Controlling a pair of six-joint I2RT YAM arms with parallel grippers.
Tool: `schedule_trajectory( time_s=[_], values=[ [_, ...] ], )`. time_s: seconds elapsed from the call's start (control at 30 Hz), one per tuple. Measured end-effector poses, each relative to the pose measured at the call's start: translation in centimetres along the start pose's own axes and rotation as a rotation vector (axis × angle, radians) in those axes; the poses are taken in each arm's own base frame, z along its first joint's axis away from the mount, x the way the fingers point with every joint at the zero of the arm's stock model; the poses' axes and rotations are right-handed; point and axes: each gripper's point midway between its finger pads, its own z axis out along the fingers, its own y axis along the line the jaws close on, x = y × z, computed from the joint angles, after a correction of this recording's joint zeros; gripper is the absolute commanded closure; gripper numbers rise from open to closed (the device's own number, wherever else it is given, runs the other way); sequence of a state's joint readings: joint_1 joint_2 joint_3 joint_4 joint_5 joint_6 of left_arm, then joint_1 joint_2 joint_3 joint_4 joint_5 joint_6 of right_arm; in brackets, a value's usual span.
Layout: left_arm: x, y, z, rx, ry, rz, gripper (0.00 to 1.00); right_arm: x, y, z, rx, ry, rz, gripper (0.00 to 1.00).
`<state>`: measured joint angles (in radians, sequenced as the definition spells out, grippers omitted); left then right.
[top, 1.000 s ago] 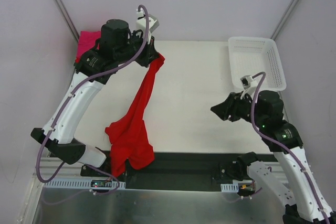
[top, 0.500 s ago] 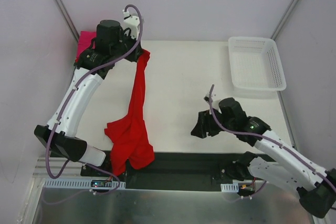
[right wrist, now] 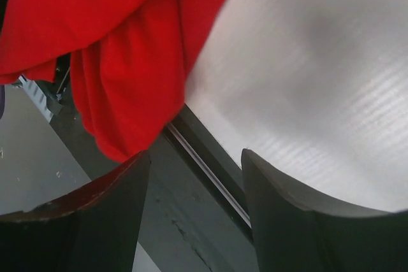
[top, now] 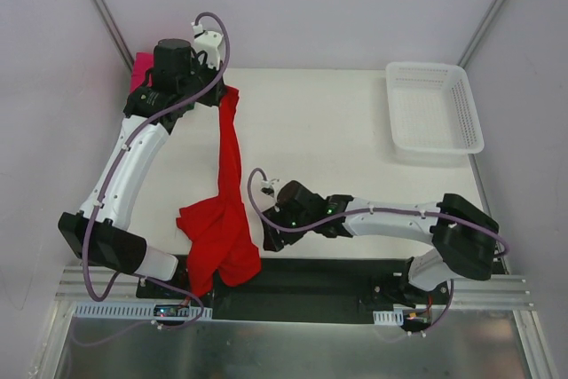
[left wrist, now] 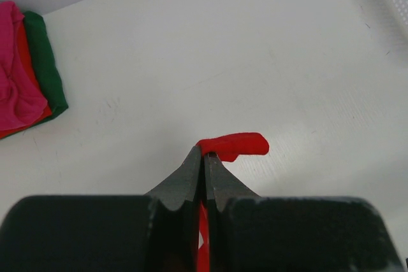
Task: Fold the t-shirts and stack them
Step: Flatten out the tshirt
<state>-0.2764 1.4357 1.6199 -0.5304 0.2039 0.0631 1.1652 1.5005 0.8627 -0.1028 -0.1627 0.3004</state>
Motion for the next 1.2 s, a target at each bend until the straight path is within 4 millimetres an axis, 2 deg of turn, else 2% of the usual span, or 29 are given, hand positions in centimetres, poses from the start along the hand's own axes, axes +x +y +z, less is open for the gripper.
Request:
schedule_trajectory(
  time_s=[0.23, 0.37, 0.63, 0.8, 0.93, 0.97, 1.07, 1.1, 1.13, 1.2],
  values=[
    [-0.6, 0.8, -1.0, -0.022, -0.028, -0.005, 1.00, -1.7, 1.6, 1.8, -0.030, -0.003, -0.013, 0.41],
    [-0.7, 1.2, -1.2, -0.032, -0.037, -0.008, 1.00, -1.6, 2.3, 2.4, -0.048, 0.021, -0.024, 0.42],
    [-0.7, 2.4, -1.3, -0.056, -0.041, -0.017, 1.00, 1.0, 4.0, 3.1, -0.083, 0.099, -0.077, 0.43],
    [-0.3, 2.3, -1.4, -0.056, -0.042, -0.016, 1.00, 2.5, 5.5, 3.3, -0.108, 0.123, -0.109, 0.45],
    [0.1, 2.2, -1.7, -0.057, -0.045, -0.015, 1.00, 3.4, 5.6, 3.9, -0.109, 0.142, -0.109, 0.47],
    [0.1, 2.2, -1.8, -0.057, -0.047, -0.014, 1.00, 3.6, 5.5, 4.2, -0.107, 0.151, -0.106, 0.50],
    [0.0, 2.1, -2.0, -0.057, -0.054, -0.012, 1.00, 4.1, 5.2, 4.7, -0.102, 0.170, -0.099, 0.77],
    [0.0, 2.1, -2.0, -0.057, -0.057, -0.012, 1.00, 4.2, 5.2, 4.8, -0.102, 0.174, -0.102, 0.94],
    [-0.1, 2.1, -2.0, -0.057, -0.059, -0.011, 1.00, 4.3, 5.1, 4.8, -0.102, 0.177, -0.098, 0.99],
    [-0.1, 2.2, -1.9, -0.058, -0.060, -0.011, 1.00, 4.3, 5.1, 4.9, -0.103, 0.178, -0.099, 0.99]
  ],
)
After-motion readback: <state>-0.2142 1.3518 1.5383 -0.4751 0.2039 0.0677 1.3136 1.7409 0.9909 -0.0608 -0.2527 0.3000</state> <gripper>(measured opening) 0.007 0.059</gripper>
